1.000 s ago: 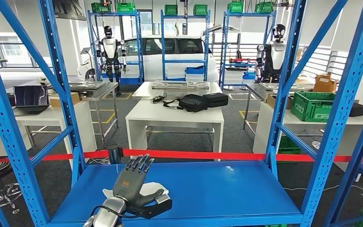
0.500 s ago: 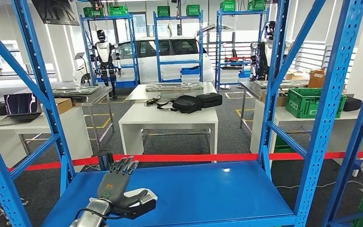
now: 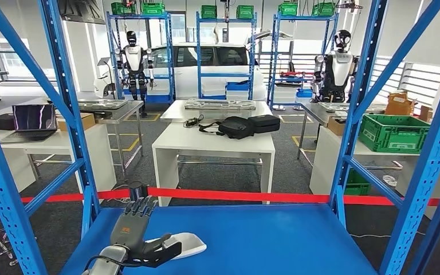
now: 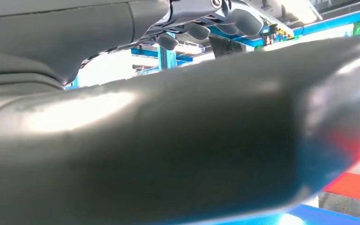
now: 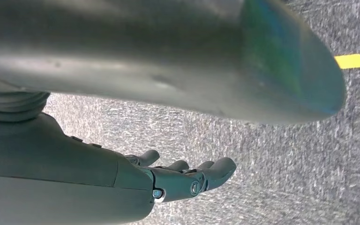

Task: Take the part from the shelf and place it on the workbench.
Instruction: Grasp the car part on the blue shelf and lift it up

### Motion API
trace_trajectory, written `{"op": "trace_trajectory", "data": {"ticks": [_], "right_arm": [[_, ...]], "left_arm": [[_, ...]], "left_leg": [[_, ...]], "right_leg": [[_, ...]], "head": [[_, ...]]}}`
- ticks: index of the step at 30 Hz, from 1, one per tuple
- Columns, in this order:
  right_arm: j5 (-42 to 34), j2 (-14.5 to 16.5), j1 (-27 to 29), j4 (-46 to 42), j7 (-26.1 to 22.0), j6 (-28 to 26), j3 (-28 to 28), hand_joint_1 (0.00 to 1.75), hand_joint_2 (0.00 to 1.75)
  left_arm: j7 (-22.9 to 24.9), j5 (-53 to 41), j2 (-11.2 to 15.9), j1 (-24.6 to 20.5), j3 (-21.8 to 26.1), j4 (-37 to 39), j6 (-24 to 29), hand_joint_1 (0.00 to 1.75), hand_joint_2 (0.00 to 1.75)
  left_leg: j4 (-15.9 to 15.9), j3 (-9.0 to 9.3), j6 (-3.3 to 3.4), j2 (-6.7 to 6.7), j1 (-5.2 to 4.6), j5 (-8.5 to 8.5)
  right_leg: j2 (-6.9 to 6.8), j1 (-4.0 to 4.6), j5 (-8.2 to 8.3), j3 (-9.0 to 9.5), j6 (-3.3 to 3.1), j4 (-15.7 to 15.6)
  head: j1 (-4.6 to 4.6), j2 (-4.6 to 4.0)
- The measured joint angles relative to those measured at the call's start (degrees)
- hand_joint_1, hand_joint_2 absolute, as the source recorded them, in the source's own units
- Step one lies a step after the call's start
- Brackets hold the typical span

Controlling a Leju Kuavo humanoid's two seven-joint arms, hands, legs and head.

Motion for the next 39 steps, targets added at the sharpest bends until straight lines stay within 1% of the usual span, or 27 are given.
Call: {"op": "trace_trajectory", "data": {"ticks": [1,2,3,5,8,10,12,13,14,15,16,17,18,19,22,24,25,27,28,29,30,32,33,34,35,38,39], "right_arm": [[0.0,0.0,0.0,0.0,0.0,0.0,0.0,0.0,0.0],[0.0,0.0,0.0,0.0,0.0,0.0,0.0,0.0,0.0],[0.0,0.0,-0.1,0.0,0.0,0.0,0.0,0.0,0.0],[0.0,-0.1,-0.1,0.0,0.0,0.0,0.0,0.0,0.0],[0.3,-0.1,-0.1,0.0,-0.2,0.1,0.0,0.0,0.0],[0.6,-0.1,-0.2,0.0,-0.3,0.1,0.0,0.0,0.0],[0.7,-0.1,-0.1,0.0,-0.3,0.1,0.0,0.0,0.0],[0.8,-0.1,-0.1,0.0,-0.3,0.1,0.0,0.0,0.0],[0.9,-0.1,0.0,0.0,-0.3,0.1,0.0,0.0,0.0],[0.9,-0.1,0.1,0.0,-0.3,0.1,0.0,0.0,0.0],[1.0,-0.1,0.1,0.0,-0.3,0.1,0.0,0.0,0.0],[1.0,-0.1,0.1,0.0,-0.3,0.1,0.0,0.0,0.0],[0.9,-0.1,0.0,0.0,-0.2,0.1,0.0,0.0,0.0],[0.8,-0.1,-0.1,0.0,-0.2,0.1,0.0,0.0,0.0],[0.7,-0.1,-0.2,0.0,0.1,0.1,0.0,0.0,0.0],[0.7,-0.1,-0.2,0.0,0.1,0.1,0.0,0.0,0.0],[0.7,-0.1,-0.2,0.0,0.0,0.0,0.0,0.0,0.0],[0.8,-0.2,-0.2,0.0,-0.3,-0.1,0.0,0.0,0.0],[0.8,-0.3,-0.1,0.0,-0.4,-0.2,0.0,0.0,0.0],[1.0,-0.3,0.0,0.0,-0.5,-0.2,0.0,0.0,0.0],[1.1,-0.4,0.1,0.0,-0.5,-0.2,0.0,0.0,0.0],[1.2,-0.4,0.2,0.0,-0.5,-0.2,0.0,0.0,0.0],[1.3,-0.4,0.2,0.0,-0.4,-0.2,0.0,0.0,0.0],[1.4,-0.4,0.2,0.0,-0.3,-0.2,0.0,0.0,0.0],[1.4,-0.4,0.2,0.0,-0.2,-0.2,0.0,0.0,0.0],[1.4,-0.4,0.2,0.0,0.0,-0.2,0.0,0.0,0.0],[1.4,-0.4,0.2,0.0,0.0,-0.2,0.0,0.0,0.0]], "left_arm": [[0.0,0.0,0.0,0.0,0.0,0.1,0.0,0.0,0.0],[0.1,0.0,0.0,-0.1,0.1,0.1,-0.1,0.0,0.0],[0.3,0.0,0.0,-0.1,0.1,0.2,-0.3,0.0,0.0],[1.0,0.0,0.2,-0.1,0.3,0.5,-1.1,0.0,0.0],[2.2,-0.1,0.9,-0.1,0.6,0.8,-2.2,0.0,0.0],[2.8,-0.1,1.8,-0.1,1.0,1.1,-2.8,0.0,0.0],[3.1,-0.1,2.8,0.4,1.6,1.7,-3.4,0.0,0.0],[3.2,-0.1,3.2,0.9,1.8,1.9,-3.5,0.0,0.0],[3.3,-0.1,3.5,1.3,2.1,2.1,-3.6,0.0,0.0],[3.2,-0.1,3.8,1.6,2.2,2.3,-3.6,0.0,0.0],[3.1,-0.1,4.0,1.7,2.3,2.4,-3.6,0.0,0.0],[3.0,-0.1,4.2,1.8,2.4,2.5,-3.6,0.0,0.0],[2.9,-0.1,4.2,1.8,2.6,2.6,-3.6,0.0,0.0],[2.7,-0.1,4.2,1.8,2.7,2.6,-3.6,0.0,0.0],[2.2,-0.3,4.1,2.0,2.9,2.6,-3.6,0.0,0.0],[1.9,-0.6,3.9,1.9,3.1,2.6,-3.5,0.0,0.0],[1.9,-0.7,3.8,1.8,3.2,2.5,-3.5,0.0,0.0],[2.0,-0.7,3.6,2.2,3.5,2.6,-3.4,0.0,0.0],[2.0,-0.7,3.7,2.5,3.6,2.7,-3.4,0.0,0.0],[2.0,-0.6,3.7,2.9,3.8,2.8,-3.4,0.0,0.0],[1.9,-0.5,3.9,3.3,4.0,2.8,-3.4,0.0,0.0],[1.6,-0.2,4.1,3.7,4.6,2.9,-3.2,0.0,0.0],[1.5,-0.1,4.3,3.8,4.8,2.9,-3.1,0.0,0.0],[1.4,0.0,4.4,3.9,5.0,3.0,-3.0,0.0,0.0],[1.4,0.0,4.5,3.9,5.1,3.0,-2.9,0.0,0.0],[1.4,0.0,4.8,4.1,5.2,3.0,-2.9,0.0,0.0],[1.3,0.0,4.9,4.0,5.3,3.1,-2.9,0.0,0.0]], "left_leg": [[0.1,0.35,-0.13,-0.02,-0.01,-0.39],[0.3,0.58,-0.35,-0.04,-0.13,-0.76],[0.3,0.69,-0.63,-0.08,-0.2,-1.02],[0.3,0.71,-1.23,-0.14,-0.3,-1.3],[1.1,0.7,-2.29,-0.1,-0.3,-2.21],[6.2,-1.78,-3.03,-0.01,-0.06,-4.4],[13.5,-6.19,-3.58,0.09,0.27,-6.6],[15.5,-7.81,-3.73,0.12,0.4,-6.54],[15.4,-8.42,-3.8,0.14,0.5,-5.36],[13.1,-7.86,-3.8,0.16,0.56,-3.18],[9.2,-6.4,-3.74,0.2,0.6,-0.51],[5.3,-4.63,-3.63,0.2,0.53,1.35],[2.3,-3.24,-3.36,0.2,0.46,2.43],[0.5,-2.4,-3.07,0.19,0.36,2.7],[-0.2,-1.93,-1.91,0.15,0.29,2.05],[-0.5,-1.3,-1.09,0.16,0.48,1.79],[-0.7,-1.02,-0.74,0.19,0.54,1.63],[-0.7,-0.71,-0.29,0.19,0.4,1.21],[-0.6,-0.56,-0.21,0.17,0.33,0.98],[-0.5,-0.31,-0.21,0.15,0.28,0.71],[-0.4,-0.03,-0.28,0.13,0.25,0.4],[0.0,0.53,-0.61,0.11,0.2,-0.33],[0.2,0.62,-0.87,0.09,0.1,-0.66],[0.3,0.66,-1.17,0.07,0.03,-0.88],[0.2,0.64,-1.48,0.05,-0.03,-1.0],[0.4,0.58,-2.5,0.05,0.05,-1.38],[1.6,0.06,-2.84,0.1,0.1,-2.05]], "right_leg": [[-0.03,0.06,2.36,1.55,-0.29,-4.1],[-0.06,0.21,3.93,3.17,-0.59,-7.8],[-0.09,0.34,4.67,4.28,-0.86,-10.3],[-0.09,0.57,4.3,4.99,-1.32,-11.6],[0.0,0.18,4.04,5.8,-2.15,-12.2],[0.06,-0.1,3.77,6.65,-2.69,-12.5],[0.15,-0.14,3.29,7.18,-2.91,-12.5],[0.19,-0.14,2.99,7.49,-2.9,-12.5],[0.23,-0.15,2.67,7.88,-2.83,-12.5],[0.24,-0.17,2.31,8.33,-2.71,-12.4],[0.23,-0.19,1.92,8.82,-2.54,-12.4],[0.2,-0.12,1.51,9.19,-2.26,-12.3],[0.17,-0.06,1.17,9.39,-1.96,-12.3],[0.16,0.0,0.93,9.48,-1.65,-12.3],[0.14,-0.01,0.49,9.72,-0.72,-12.5],[0.07,-0.02,-0.91,8.78,-0.14,-10.0],[0.04,-0.05,-2.2,7.24,0.06,-7.1],[0.02,-0.01,-4.92,2.5,0.25,0.9],[0.02,0.0,-5.18,0.55,0.25,3.5],[0.02,0.02,-4.24,-0.38,0.19,4.0],[0.01,0.01,-2.22,-0.13,0.07,2.2],[-0.02,0.06,2.53,2.76,-0.34,-5.5],[-0.01,0.13,3.71,4.13,-0.57,-8.7],[-0.01,0.23,4.14,5.01,-0.8,-10.7],[0.01,0.34,3.8,5.33,-1.04,-11.3],[-0.02,0.26,3.67,5.82,-1.91,-11.9],[-0.04,0.13,3.66,6.11,-2.25,-12.1]], "head": [[0.02,0.0],[0.03,0.0],[0.0,0.0],[-0.04,0.0],[-0.12,0.0],[-0.23,0.0],[-0.3,0.0],[-0.32,0.0],[-0.33,0.0],[-0.34,0.0],[-0.36,0.0],[-0.36,0.0],[-0.36,0.0],[-0.34,0.01],[-0.28,0.02],[-0.25,0.01],[-0.2,0.01],[-0.11,0.0],[-0.09,0.0],[-0.07,0.0],[-0.04,0.0],[-0.01,0.0],[-0.01,0.0],[-0.03,0.0],[-0.05,0.0],[-0.11,0.0],[-0.16,0.0]]}}
